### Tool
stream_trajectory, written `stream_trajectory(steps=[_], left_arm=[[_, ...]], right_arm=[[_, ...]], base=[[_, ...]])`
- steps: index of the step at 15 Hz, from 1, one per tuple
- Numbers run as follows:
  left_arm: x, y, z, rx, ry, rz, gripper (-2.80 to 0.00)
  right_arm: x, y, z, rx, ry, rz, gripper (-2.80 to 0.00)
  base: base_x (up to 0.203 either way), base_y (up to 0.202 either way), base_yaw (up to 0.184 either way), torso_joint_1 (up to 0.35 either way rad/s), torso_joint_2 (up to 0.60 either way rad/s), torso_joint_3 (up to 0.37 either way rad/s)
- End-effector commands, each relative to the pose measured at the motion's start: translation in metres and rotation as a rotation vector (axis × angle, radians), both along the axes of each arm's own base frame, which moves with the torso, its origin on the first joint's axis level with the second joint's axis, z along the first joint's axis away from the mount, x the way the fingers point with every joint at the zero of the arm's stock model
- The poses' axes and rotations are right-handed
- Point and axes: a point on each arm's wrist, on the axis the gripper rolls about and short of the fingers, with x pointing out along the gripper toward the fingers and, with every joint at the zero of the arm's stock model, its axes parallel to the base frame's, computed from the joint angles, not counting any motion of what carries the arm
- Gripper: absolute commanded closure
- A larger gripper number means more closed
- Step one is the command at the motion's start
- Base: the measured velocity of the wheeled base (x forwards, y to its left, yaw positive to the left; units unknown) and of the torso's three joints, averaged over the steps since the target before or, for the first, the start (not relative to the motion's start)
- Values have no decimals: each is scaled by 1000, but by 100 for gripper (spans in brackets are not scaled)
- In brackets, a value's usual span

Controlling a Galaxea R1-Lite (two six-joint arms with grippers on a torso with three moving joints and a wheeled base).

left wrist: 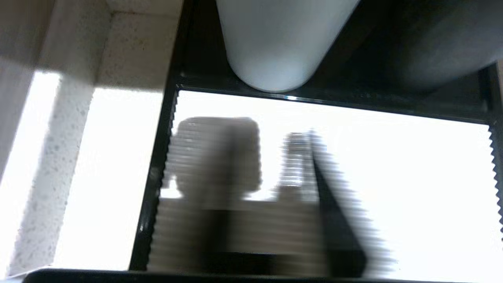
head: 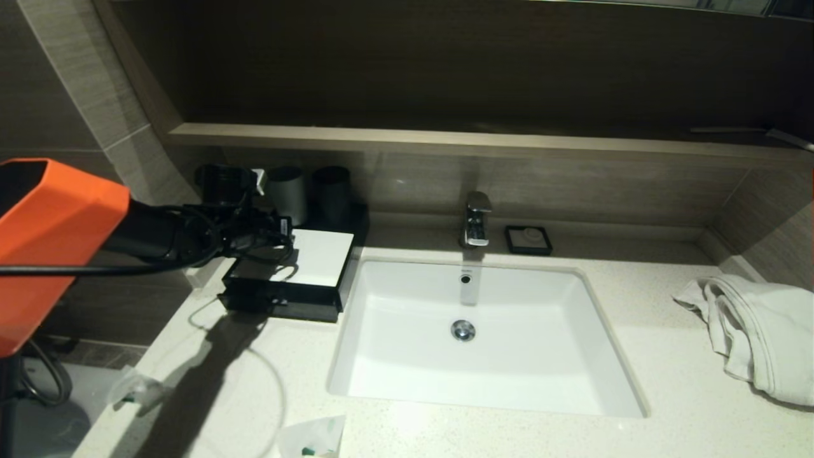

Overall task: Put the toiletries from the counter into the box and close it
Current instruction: Place the cup on the storage box

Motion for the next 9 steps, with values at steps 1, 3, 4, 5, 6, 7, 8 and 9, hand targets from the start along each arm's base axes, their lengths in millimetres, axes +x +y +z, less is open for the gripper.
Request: stream_trajectory(steps=[1,3,4,5,6,7,8,9], left_arm=[[-1,0,3,-5,-8,1,0],[5,0,0,-5,-10,3,0],[9,1,-2,-5,-13,5,0],[14,1,-5,-5,-16,7,0],[17,1,-6,-6,-20,8,0],[21,1,-7,-7,-21,9,0],[23,0,-9,-7,-21,9,0],[25,0,-11,-7,-21,8,0]], right_arm=[[0,0,0,0,0,1,0],[0,0,0,0,0,1,0],[0,0,0,0,0,1,0],[0,0,0,0,0,1,0],[0,0,0,0,0,1,0],[0,0,0,0,0,1,0],[0,0,0,0,0,1,0],[0,0,0,0,0,1,0]], base=[[0,0,0,0,0,0],[0,0,0,0,0,0],[0,0,0,0,0,0],[0,0,0,0,0,0],[0,0,0,0,0,0],[0,0,0,0,0,0],[0,0,0,0,0,0],[0,0,0,0,0,0]])
